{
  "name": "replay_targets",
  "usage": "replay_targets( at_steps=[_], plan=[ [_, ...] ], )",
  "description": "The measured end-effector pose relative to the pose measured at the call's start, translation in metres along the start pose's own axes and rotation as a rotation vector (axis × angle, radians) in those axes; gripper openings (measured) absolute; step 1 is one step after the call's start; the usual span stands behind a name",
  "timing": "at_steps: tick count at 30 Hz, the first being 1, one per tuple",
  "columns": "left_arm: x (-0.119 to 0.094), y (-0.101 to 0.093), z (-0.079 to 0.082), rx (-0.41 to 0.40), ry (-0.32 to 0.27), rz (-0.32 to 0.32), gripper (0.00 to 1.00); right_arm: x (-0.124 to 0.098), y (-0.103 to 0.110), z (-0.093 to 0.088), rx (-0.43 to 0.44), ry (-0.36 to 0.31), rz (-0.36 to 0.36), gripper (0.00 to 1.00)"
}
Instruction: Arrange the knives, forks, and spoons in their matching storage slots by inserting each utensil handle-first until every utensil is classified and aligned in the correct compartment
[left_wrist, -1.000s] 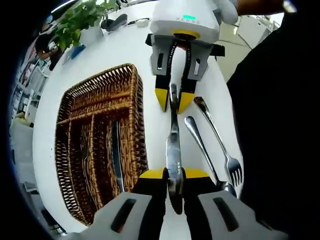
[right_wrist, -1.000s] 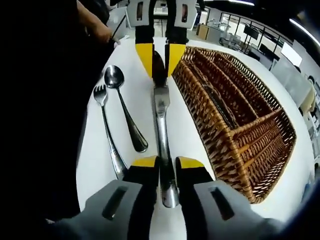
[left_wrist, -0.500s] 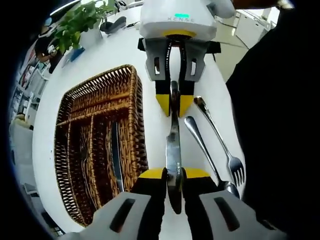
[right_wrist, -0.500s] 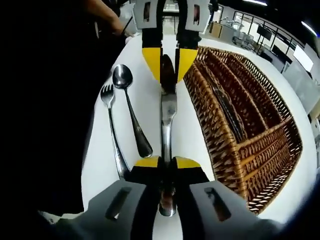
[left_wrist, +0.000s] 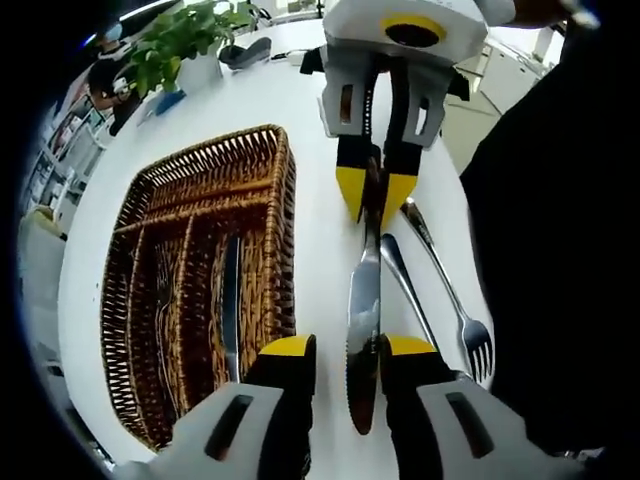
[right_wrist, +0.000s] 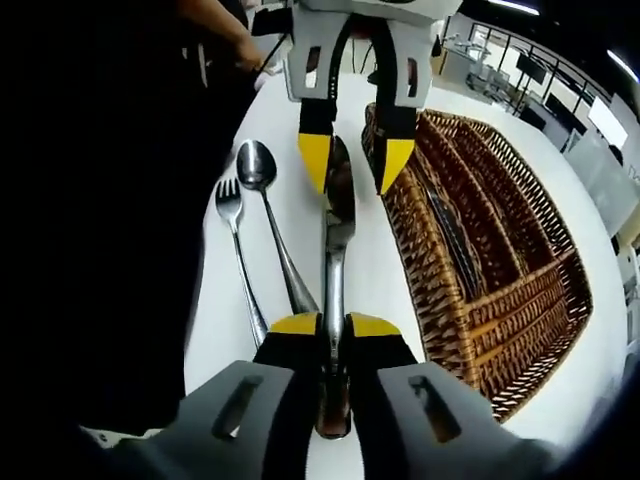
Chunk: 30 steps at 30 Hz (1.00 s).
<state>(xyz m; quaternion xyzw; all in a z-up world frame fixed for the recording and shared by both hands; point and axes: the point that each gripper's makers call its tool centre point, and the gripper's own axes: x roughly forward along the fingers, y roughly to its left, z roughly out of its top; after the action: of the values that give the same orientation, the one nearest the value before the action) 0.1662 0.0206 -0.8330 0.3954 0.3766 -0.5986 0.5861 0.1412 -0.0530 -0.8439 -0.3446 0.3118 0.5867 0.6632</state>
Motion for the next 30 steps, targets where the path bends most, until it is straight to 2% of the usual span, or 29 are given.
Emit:
replay_targets(
  at_steps=[3, 5, 7, 10, 16, 19, 21, 23, 25, 26, 27, 28, 30],
  plan=[
    [-0.004, 0.002, -0.001, -0.019, -0.018, 0.005, 0.27, -0.003, -0.001, 0.003, 0.017, -0.005, 0.001, 0.05],
    [-0.007, 0.003, 0.001, -0.05, -0.049, 0.005, 0.29, -0.004, -0.001, 0.004, 0.014, -0.008, -0.004, 0.05],
    [-0.016, 0.009, 0.0, -0.107, -0.083, 0.035, 0.31, -0.006, -0.001, 0.005, 0.015, -0.006, -0.003, 0.05],
    [-0.025, 0.013, -0.002, -0.131, -0.118, 0.054, 0.33, -0.01, -0.003, 0.008, 0.029, -0.005, -0.008, 0.05],
    [-0.049, 0.023, -0.001, -0.196, -0.237, 0.108, 0.36, -0.021, -0.006, 0.013, 0.035, 0.008, -0.012, 0.06],
    [-0.058, 0.028, -0.002, -0.223, -0.276, 0.142, 0.41, -0.025, -0.008, 0.015, 0.023, 0.006, -0.017, 0.06],
    [-0.064, 0.032, -0.004, -0.244, -0.298, 0.164, 0.48, -0.029, -0.011, 0.018, 0.015, 0.009, -0.024, 0.06],
    [-0.075, 0.033, -0.004, -0.278, -0.349, 0.169, 0.6, -0.031, -0.012, 0.02, 0.012, 0.011, -0.027, 0.06],
    [-0.083, 0.038, -0.005, -0.311, -0.372, 0.206, 0.68, -0.034, -0.014, 0.022, 0.006, 0.009, -0.034, 0.06],
    [-0.094, 0.042, -0.007, -0.351, -0.415, 0.239, 0.7, -0.038, -0.016, 0.025, -0.006, 0.014, -0.046, 0.06],
    [-0.097, 0.043, -0.007, -0.359, -0.424, 0.248, 0.75, -0.041, -0.017, 0.028, -0.004, 0.009, -0.052, 0.06],
    [-0.109, 0.048, -0.013, -0.381, -0.451, 0.299, 0.82, -0.043, -0.018, 0.03, -0.002, 0.006, -0.054, 0.06],
    [-0.117, 0.05, -0.02, -0.401, -0.457, 0.328, 0.9, -0.047, -0.02, 0.034, -0.015, 0.005, -0.06, 0.06]
  ],
)
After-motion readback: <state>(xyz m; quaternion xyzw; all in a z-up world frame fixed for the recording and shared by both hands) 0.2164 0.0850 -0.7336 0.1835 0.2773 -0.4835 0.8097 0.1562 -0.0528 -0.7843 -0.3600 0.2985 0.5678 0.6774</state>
